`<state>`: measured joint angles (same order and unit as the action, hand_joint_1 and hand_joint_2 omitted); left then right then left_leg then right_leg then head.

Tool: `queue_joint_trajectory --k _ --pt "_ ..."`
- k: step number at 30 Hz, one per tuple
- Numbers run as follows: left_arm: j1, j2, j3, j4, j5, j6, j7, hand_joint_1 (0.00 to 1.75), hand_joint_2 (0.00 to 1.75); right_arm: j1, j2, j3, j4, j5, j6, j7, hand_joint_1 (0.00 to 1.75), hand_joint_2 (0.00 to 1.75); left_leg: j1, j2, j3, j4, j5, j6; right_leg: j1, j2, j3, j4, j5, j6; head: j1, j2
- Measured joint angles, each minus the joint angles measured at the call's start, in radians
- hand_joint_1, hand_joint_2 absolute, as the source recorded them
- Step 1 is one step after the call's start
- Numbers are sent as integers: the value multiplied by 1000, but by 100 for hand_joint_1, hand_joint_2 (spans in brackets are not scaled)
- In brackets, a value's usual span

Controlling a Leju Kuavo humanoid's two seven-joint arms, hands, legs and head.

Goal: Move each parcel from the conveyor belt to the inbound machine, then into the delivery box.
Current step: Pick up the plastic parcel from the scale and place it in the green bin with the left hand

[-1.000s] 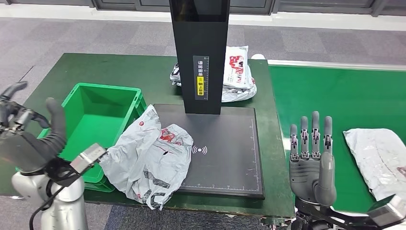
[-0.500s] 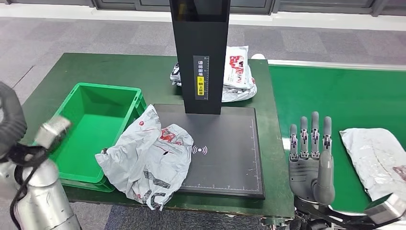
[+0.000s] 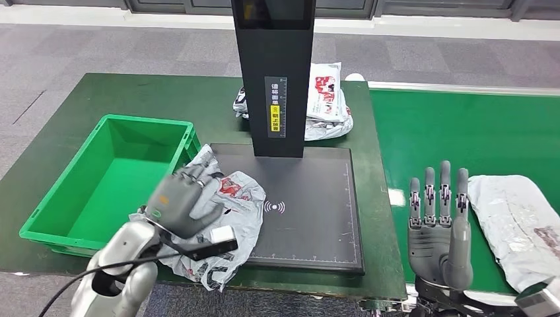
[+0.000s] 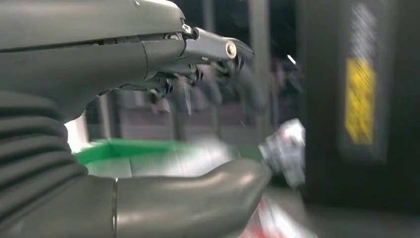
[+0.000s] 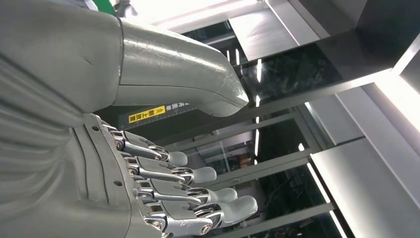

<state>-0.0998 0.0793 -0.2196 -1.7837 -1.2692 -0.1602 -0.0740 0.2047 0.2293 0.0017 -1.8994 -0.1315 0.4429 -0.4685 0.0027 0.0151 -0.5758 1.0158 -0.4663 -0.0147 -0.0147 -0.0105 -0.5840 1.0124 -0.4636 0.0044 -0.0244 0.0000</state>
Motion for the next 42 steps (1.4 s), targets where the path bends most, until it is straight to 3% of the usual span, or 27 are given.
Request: queue_joint_trajectory --k 5,11,28,33,42 --pt "15 27 -80 43 -3 -45 5 0 0 5 0 -1 0 0 2 2 0 175 0 0 0 0 0 0 0 0 0 0 0 0 0 0" --pt "42 43 -120 70 -57 -89 32 0 0 4 0 -1 0 0 0 11 0 175 0 0 0 0 0 0 0 0 1 0 0 0 0 0" --pt "52 48 -131 79 -66 -91 39 0 0 3 0 -1 0 0 -1 14 0 175 0 -1 0 0 0 0 0 -1 1 0 0 0 0 0" --pt "57 50 -131 82 -215 -91 141 0 0 3 3 -1 0 0 -5 17 0 175 0 -1 0 0 0 0 0 -1 1 0 0 0 0 0" --pt "58 50 -131 83 -218 -91 144 0 0 3 3 -1 0 0 -6 17 0 175 0 -1 0 0 1 0 0 -1 1 0 0 0 0 0"
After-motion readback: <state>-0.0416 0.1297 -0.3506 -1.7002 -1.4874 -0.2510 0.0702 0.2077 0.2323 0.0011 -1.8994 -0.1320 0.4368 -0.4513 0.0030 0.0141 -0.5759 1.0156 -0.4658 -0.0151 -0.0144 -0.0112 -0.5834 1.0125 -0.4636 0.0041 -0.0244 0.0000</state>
